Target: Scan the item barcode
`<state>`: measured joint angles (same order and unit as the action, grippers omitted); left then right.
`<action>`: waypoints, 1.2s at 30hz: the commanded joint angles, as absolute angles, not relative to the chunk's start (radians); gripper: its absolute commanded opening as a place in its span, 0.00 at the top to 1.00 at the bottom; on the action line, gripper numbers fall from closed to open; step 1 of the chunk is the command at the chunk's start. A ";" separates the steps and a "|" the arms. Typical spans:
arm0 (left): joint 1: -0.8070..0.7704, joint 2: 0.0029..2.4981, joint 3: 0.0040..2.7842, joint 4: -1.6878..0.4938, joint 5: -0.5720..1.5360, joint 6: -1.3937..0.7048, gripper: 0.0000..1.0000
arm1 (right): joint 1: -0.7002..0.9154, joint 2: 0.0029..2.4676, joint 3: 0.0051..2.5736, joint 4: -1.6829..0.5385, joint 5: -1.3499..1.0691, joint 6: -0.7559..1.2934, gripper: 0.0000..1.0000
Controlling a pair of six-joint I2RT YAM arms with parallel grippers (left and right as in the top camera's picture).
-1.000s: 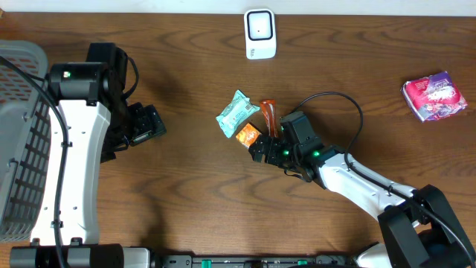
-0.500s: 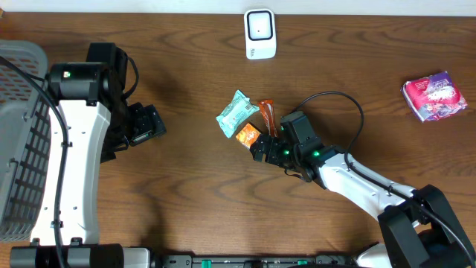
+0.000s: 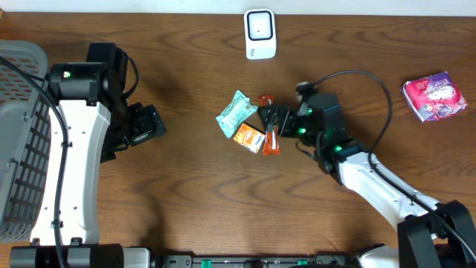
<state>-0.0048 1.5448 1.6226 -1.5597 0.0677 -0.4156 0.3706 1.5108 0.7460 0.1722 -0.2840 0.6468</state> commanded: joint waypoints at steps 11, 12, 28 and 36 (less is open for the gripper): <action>-0.003 1.549 1.620 -1.562 0.052 -0.420 0.02 | 0.368 1.534 0.750 0.158 -0.118 0.523 0.01; -0.003 1.549 1.620 -1.562 0.052 -0.420 0.02 | 0.368 1.534 0.750 0.159 -0.125 0.509 0.01; -0.003 1.549 1.620 -1.562 0.052 -0.420 0.02 | 0.457 1.729 0.824 0.190 -0.170 0.458 0.06; -0.003 1.549 1.620 -1.562 0.052 -0.420 0.02 | 0.459 1.735 1.168 -0.430 -0.121 0.384 0.07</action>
<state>-0.0048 1.5448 1.6226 -1.5597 0.0677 -0.4156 0.4496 1.7386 1.0454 -0.3054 -0.1432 0.4309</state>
